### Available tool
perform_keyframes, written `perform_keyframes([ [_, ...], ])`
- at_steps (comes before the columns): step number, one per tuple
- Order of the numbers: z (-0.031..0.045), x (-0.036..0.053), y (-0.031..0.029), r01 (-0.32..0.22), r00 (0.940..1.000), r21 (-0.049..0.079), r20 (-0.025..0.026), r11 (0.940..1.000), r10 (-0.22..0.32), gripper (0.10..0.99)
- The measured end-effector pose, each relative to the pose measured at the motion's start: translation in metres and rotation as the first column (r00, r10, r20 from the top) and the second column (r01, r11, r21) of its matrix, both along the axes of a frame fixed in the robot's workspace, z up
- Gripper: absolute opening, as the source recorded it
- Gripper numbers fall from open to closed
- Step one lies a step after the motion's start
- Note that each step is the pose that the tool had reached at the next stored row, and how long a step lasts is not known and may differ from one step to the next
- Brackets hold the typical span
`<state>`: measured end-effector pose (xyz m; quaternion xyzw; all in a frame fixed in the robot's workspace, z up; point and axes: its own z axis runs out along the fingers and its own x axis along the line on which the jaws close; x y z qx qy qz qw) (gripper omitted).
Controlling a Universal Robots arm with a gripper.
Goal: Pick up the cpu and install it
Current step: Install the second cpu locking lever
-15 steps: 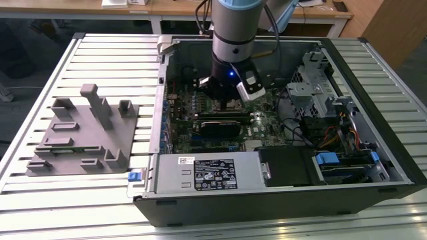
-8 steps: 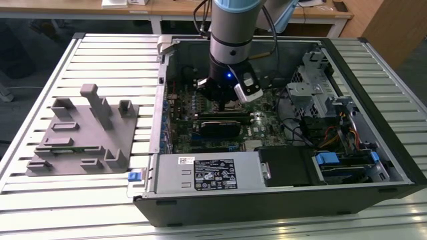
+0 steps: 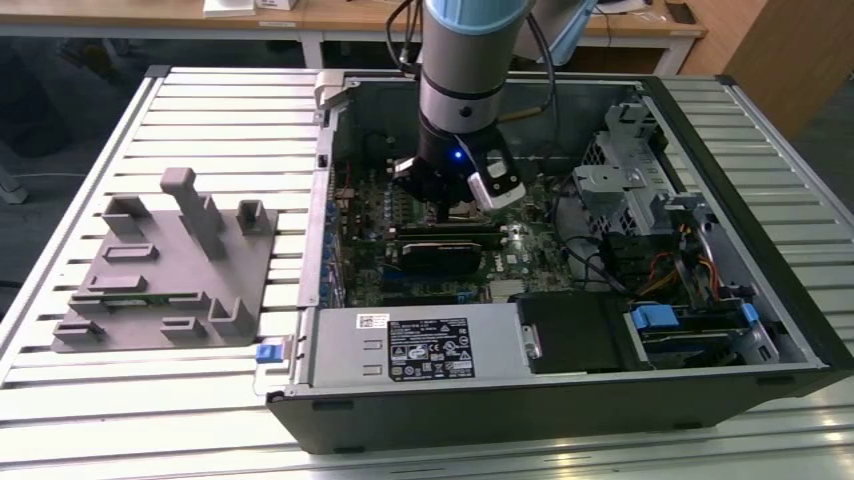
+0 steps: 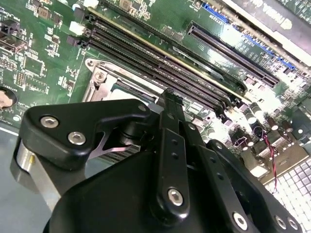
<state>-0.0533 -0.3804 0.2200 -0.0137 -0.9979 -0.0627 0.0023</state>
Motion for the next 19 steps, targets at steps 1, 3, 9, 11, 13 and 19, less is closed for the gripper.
perform_keyframes([
  [1,0.0,-0.0002,-0.0011,0.0,1.0,0.003,0.0,1.0,0.0,0.106],
  [3,0.0,-0.0011,-0.003,0.0,1.0,0.006,0.0001,1.0,0.0,0.106],
  [9,0.0,-0.0059,-0.0077,0.0,1.0,0.014,0.0004,0.9999,0.0,0.106],
  [11,0.0,-0.0075,-0.008,0.0,1.0,0.016,0.0005,0.9999,0.0,0.106],
  [13,0.0,-0.0082,-0.008,0.0,1.0,0.019,0.0006,0.9998,0.0,0.106],
  [19,-0.004,-0.0083,-0.008,0.0,1.0,0.034,0.0007,0.9994,0.0,0.106],
])
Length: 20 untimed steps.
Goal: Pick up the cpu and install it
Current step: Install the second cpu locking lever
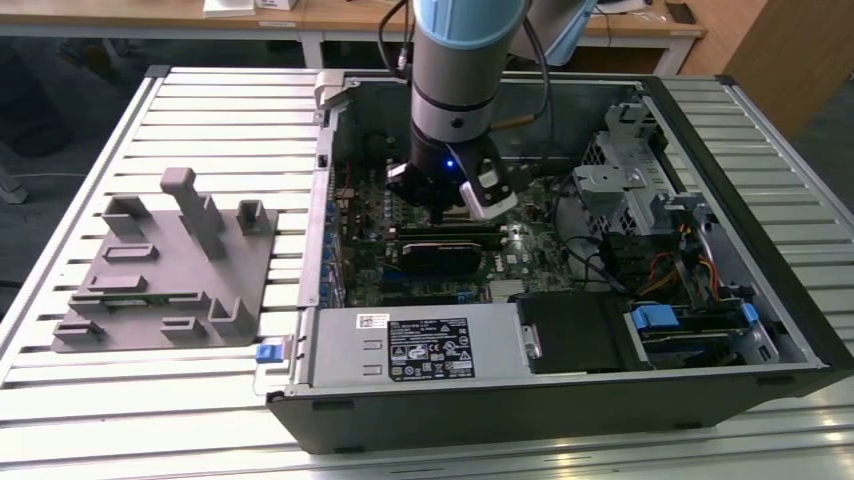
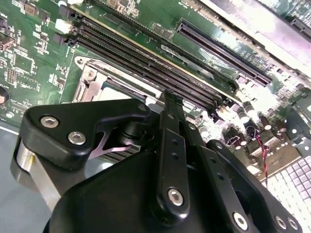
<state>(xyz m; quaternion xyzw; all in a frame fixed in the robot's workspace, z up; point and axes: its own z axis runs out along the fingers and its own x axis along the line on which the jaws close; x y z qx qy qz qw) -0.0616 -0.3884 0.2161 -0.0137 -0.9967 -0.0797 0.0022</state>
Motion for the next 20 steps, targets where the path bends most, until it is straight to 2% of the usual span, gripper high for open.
perform_keyframes([
  [4,-0.0046,-0.0006,-0.0001,0.0,1.0,0.013,-0.0001,0.9999,0.0,0.106],
  [6,-0.0057,-0.0008,-0.0003,0.0,1.0,0.027,0.0001,0.9996,0.0,0.106],
  [8,-0.0068,-0.0012,-0.001,0.0,1.0,0.034,0.0002,0.9994,0.0,0.106],
  [14,-0.0083,-0.0027,-0.0068,0.0,1.0,0.045,0.0002,0.999,0.0,0.106],
  [20,-0.0087,-0.0059,-0.0106,0.0,1.0,0.069,0.0011,0.9976,0.0,0.106],
])
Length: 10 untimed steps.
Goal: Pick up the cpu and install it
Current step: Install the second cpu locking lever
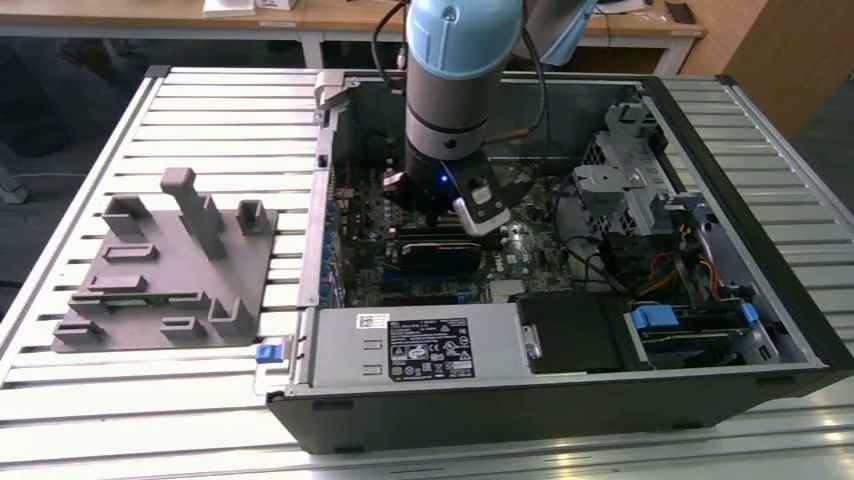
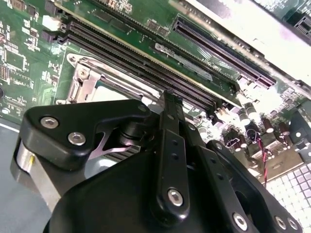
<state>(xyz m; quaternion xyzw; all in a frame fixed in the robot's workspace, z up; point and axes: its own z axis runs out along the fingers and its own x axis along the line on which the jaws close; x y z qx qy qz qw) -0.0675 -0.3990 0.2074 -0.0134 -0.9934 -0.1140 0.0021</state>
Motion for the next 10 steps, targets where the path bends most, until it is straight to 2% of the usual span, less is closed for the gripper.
perform_keyframes([
  [4,-0.0022,-0.0025,-0.0003,0.0,1.0,0.018,0.0012,0.9998,0.0,0.106],
  [10,-0.0074,-0.0047,-0.0003,0.0,1.0,0.032,0.0023,0.9995,0.0,0.106],
])
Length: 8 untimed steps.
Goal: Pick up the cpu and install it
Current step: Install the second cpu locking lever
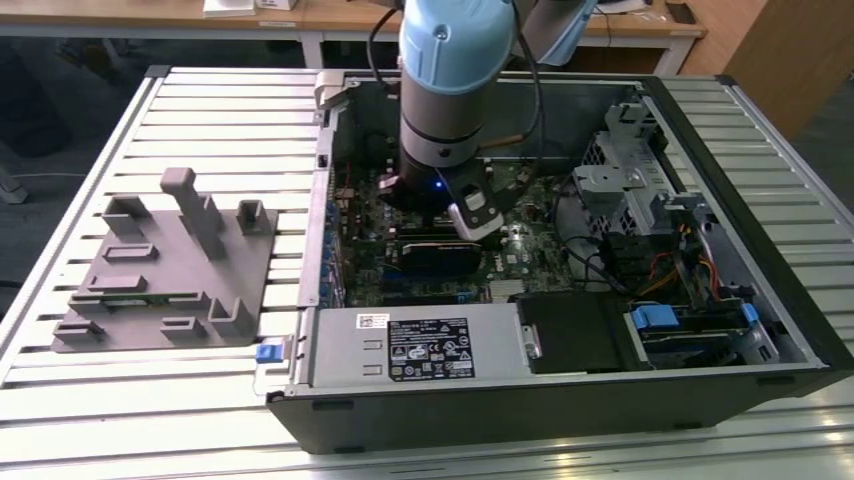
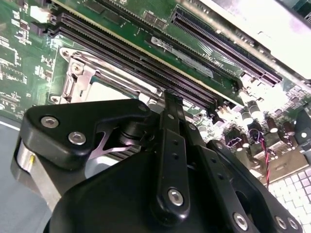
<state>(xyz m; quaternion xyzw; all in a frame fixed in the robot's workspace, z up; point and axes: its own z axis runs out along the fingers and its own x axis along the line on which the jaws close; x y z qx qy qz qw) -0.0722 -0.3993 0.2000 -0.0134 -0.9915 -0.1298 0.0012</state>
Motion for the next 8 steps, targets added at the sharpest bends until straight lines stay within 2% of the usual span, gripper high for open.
perform_keyframes([
  [8,-0.0037,-0.0025,0.0,0.0,1.0,0.006,0.0017,1.0,0.0,0.106],
])
